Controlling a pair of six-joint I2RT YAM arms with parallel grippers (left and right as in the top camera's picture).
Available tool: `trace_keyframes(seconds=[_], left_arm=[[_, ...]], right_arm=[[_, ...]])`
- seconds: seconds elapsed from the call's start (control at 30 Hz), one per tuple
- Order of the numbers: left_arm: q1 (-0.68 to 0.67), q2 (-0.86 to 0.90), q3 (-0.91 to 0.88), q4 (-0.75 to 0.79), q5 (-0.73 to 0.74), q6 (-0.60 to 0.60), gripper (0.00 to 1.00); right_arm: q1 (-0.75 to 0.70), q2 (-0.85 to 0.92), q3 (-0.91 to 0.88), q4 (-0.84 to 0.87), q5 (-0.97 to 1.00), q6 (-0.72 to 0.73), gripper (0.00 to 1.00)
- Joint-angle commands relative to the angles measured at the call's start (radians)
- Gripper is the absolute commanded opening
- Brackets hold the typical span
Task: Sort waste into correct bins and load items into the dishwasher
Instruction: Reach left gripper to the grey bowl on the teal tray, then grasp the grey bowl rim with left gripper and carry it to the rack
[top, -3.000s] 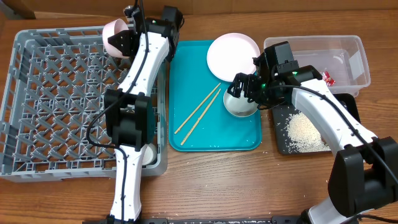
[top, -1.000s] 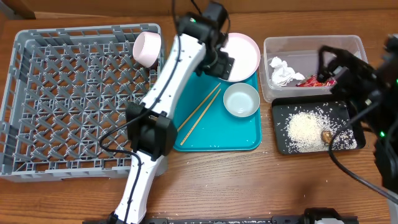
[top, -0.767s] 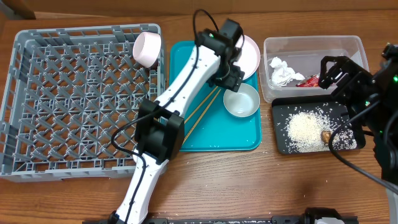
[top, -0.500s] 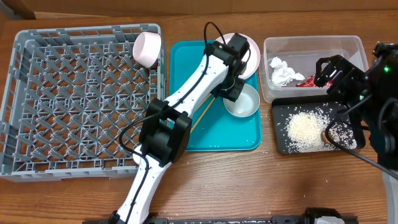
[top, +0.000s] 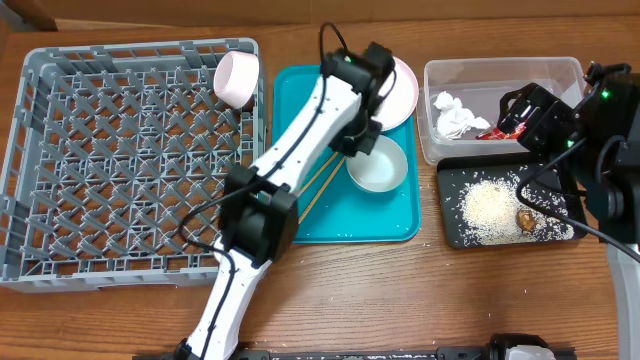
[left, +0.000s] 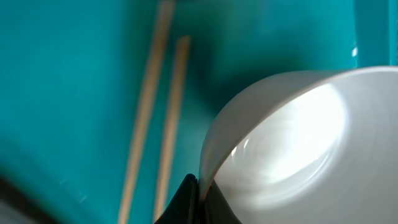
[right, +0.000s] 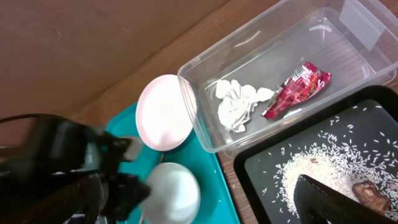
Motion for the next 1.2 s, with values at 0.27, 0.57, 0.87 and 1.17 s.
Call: trace_keyframes(seconds=[0.27, 0.57, 0.87, 1.17], left_arm=[[0.247, -0.36, 0.045, -0.195, -0.259, -0.154, 0.05], [0.33, -0.522, -0.236, -0.137, -0.468, -0.321, 0.04], [0.338, -1.019, -0.94, 0.464, -0.658, -0.167, 0.04], [0.336, -0.942, -1.068, 0.606, -1.001, -0.085, 0.04]], right_arm=[[-0.002, -0.002, -0.005, 0.003, -0.004, 0.007, 1.0], [-0.002, -0.002, -0.005, 0.003, -0.004, 0.007, 1.0], [-0.002, 0.022, -0.005, 0.008, -0.009, 0.009, 1.0], [-0.002, 0.11, -0.005, 0.011, -0.028, 0.011, 1.0]])
